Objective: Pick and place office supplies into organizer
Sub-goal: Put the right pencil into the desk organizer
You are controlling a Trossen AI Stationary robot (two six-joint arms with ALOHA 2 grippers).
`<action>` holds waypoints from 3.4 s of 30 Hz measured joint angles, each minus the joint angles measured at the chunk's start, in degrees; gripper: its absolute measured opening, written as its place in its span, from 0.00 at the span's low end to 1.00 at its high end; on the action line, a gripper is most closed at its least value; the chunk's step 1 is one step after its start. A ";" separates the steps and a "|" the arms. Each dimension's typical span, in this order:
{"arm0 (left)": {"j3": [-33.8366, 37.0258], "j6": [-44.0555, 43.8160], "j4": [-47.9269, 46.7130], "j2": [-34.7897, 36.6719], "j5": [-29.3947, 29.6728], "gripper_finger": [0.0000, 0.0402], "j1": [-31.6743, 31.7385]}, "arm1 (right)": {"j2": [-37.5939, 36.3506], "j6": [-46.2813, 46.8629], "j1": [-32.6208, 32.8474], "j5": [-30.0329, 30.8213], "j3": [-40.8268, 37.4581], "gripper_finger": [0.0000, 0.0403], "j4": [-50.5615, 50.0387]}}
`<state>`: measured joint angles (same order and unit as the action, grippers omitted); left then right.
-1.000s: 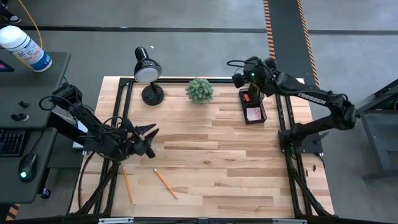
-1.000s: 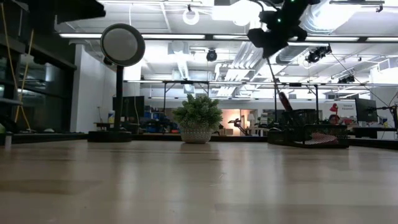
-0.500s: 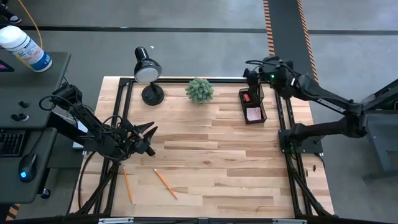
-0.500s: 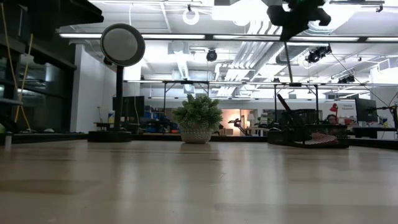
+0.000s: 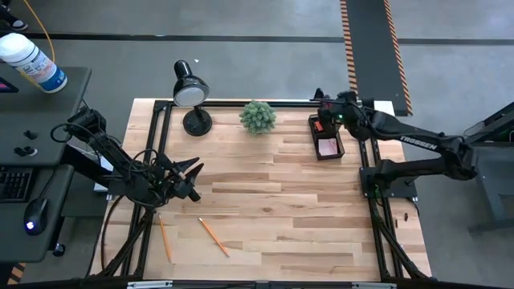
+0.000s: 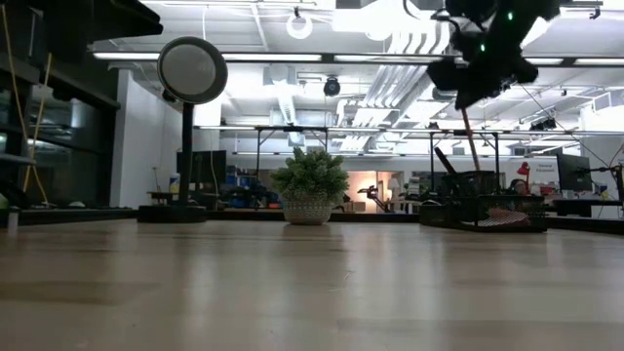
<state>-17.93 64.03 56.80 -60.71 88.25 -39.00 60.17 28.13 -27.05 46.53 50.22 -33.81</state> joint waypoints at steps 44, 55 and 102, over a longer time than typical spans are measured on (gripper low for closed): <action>0.00 0.04 0.02 0.00 -0.13 0.25 0.00 | -2.85 -10.32 -1.58 -36.77 -2.42 0.50 29.04; 0.02 -0.26 -7.53 0.02 -12.03 0.25 -5.64 | -2.81 -13.26 18.95 -38.89 -4.99 0.45 28.56; -5.47 -46.44 -69.43 -4.90 -79.92 0.25 5.33 | 18.96 -15.05 41.68 -33.05 -19.26 0.40 63.51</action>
<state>-23.40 17.59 -12.63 -65.61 8.33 -33.68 79.13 13.08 14.63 13.48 30.96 29.69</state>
